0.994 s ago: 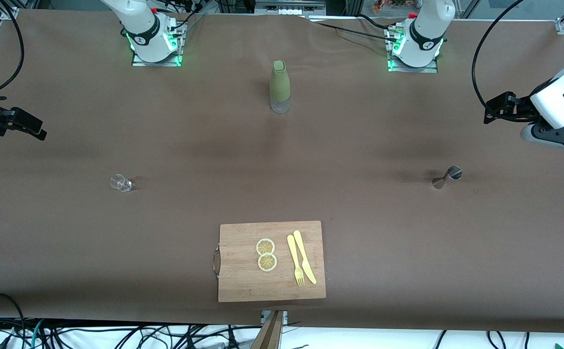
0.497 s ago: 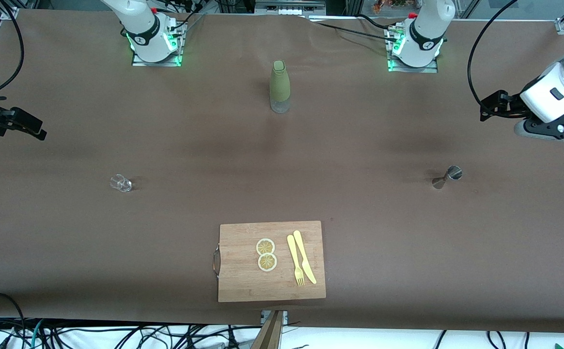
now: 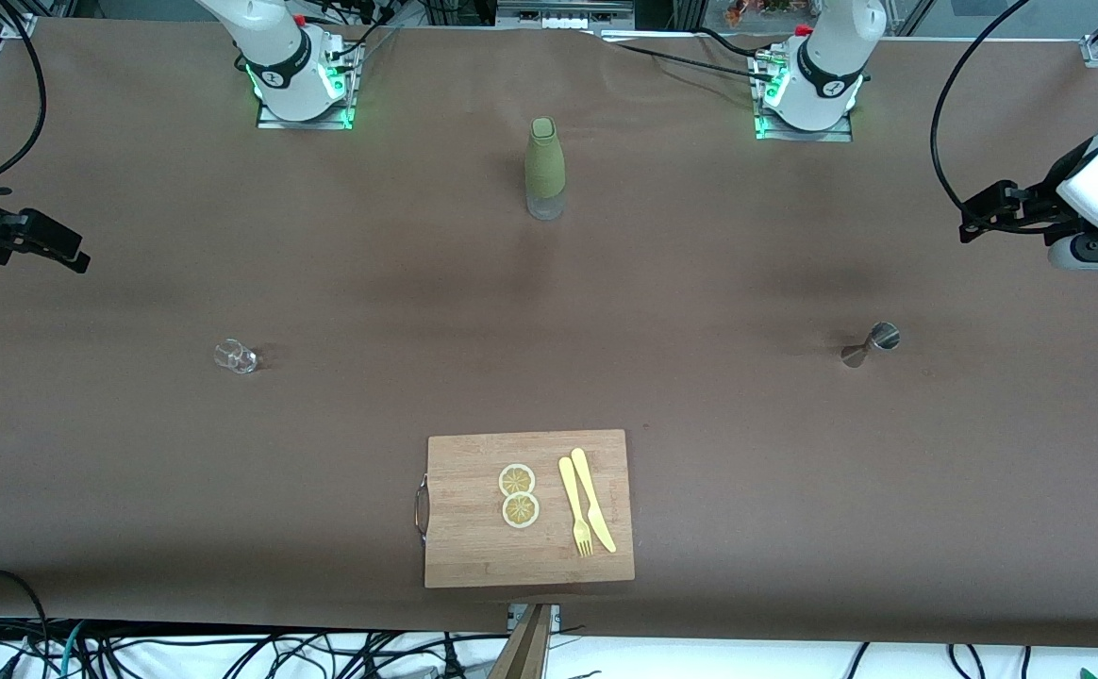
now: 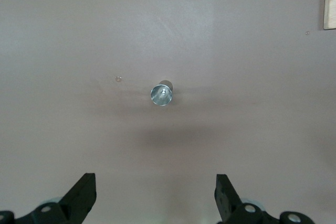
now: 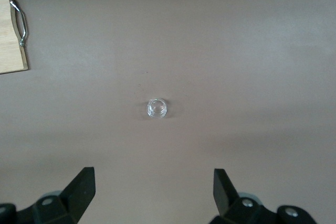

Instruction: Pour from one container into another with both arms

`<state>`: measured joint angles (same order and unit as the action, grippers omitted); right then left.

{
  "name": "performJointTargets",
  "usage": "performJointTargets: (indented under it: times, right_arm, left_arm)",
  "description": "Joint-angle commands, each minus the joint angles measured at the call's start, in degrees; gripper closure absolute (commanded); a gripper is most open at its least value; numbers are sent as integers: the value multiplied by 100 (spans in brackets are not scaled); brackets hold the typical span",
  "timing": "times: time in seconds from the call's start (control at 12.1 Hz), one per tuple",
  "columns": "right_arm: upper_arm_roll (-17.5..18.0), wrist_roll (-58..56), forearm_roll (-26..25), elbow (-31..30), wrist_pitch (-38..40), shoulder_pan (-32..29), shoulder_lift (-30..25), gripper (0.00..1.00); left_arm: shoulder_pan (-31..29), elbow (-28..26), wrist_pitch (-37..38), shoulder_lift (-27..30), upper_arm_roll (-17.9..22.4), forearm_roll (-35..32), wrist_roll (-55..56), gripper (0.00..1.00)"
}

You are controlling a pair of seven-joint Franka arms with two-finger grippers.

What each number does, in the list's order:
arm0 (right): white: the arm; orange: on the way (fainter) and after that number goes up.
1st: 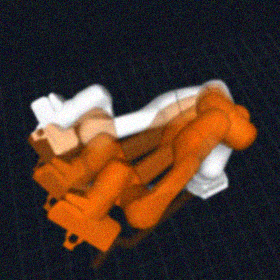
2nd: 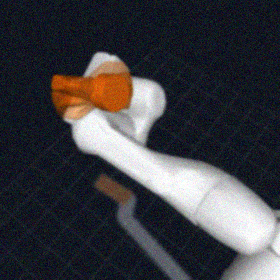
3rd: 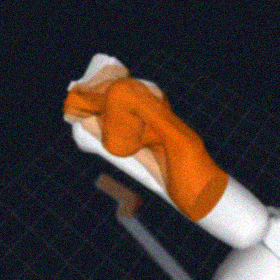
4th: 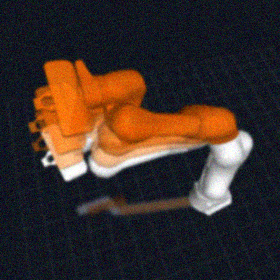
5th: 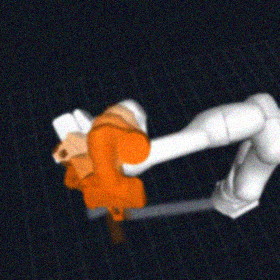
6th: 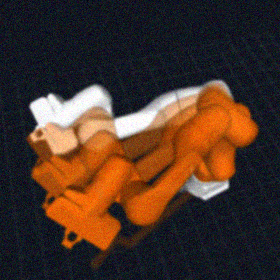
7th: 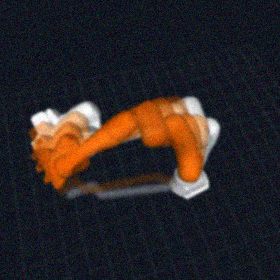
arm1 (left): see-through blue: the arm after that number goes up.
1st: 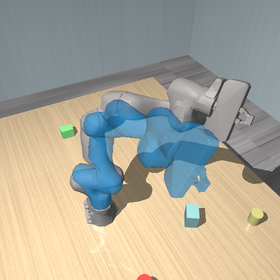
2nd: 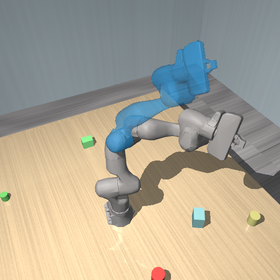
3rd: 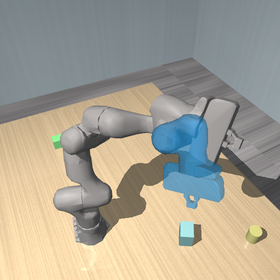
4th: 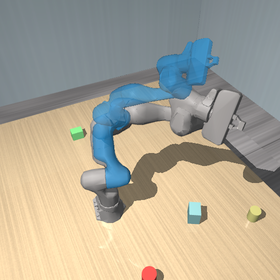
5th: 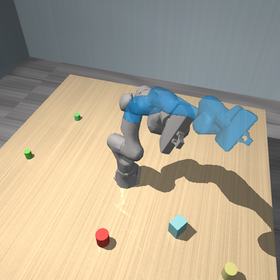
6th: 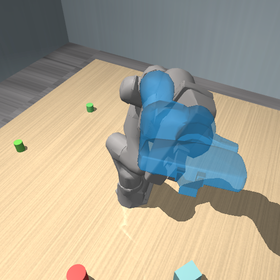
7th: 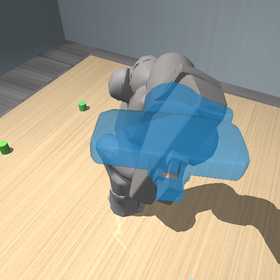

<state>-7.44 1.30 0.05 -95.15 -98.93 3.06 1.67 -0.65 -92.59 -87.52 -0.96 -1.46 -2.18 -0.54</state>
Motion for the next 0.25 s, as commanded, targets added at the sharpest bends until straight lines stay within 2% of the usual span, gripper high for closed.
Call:
performJointTargets:
  times: [0.0, 0.17]
  right_arm:
    - [-12, -77, -58, 32, 32, 2, -27, 0]
    - [-12, -77, -58, 32, 32, 2, -27, 0]
  left_arm:
    - [-23, 250, 165, -80, -39, -116, 1, 0]
    - [178, 347, 261, -80, 135, -107, -42, 0]
